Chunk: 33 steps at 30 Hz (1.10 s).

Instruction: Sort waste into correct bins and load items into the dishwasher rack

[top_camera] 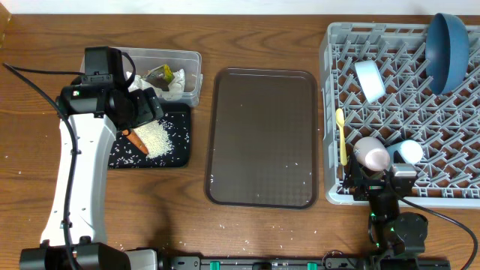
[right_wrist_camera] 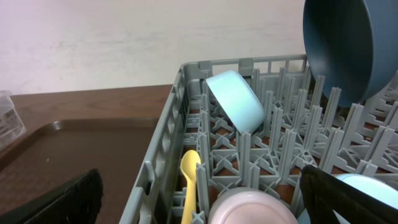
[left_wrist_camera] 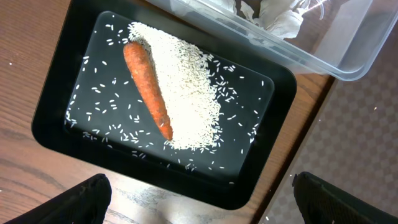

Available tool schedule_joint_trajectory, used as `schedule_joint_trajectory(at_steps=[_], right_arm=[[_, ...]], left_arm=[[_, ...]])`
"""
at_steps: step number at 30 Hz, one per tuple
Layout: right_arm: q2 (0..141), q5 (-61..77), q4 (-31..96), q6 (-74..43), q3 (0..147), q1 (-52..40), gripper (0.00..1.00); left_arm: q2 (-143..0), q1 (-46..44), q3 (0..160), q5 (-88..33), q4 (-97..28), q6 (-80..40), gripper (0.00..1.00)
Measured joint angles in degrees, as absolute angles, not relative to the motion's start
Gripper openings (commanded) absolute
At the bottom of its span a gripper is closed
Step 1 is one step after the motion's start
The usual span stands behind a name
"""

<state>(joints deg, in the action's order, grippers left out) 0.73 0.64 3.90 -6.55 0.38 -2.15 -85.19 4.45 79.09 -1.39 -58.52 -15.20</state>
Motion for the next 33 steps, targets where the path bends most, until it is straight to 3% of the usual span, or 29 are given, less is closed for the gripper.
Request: schedule_joint_trajectory(at_steps=[15,23,33], right_arm=[[0.71,0.64,3.9,-6.55,0.38,-2.15,0.99],[0.69,0.64,3.9,-6.55,0.38,-2.15,0.99],[0.69,0.64,3.97,-6.57,0.38,-2.15,0.99]], left_arm=[[-84.2,4.38,78.87,-1.39,-58.39,-15.2,0.96],[-62.41,-0.8,73.78,0.4,-57.25,-15.0,0.96],[-27.99,-0.93,36.14,0.75,-14.81,-9.37,0.96]])
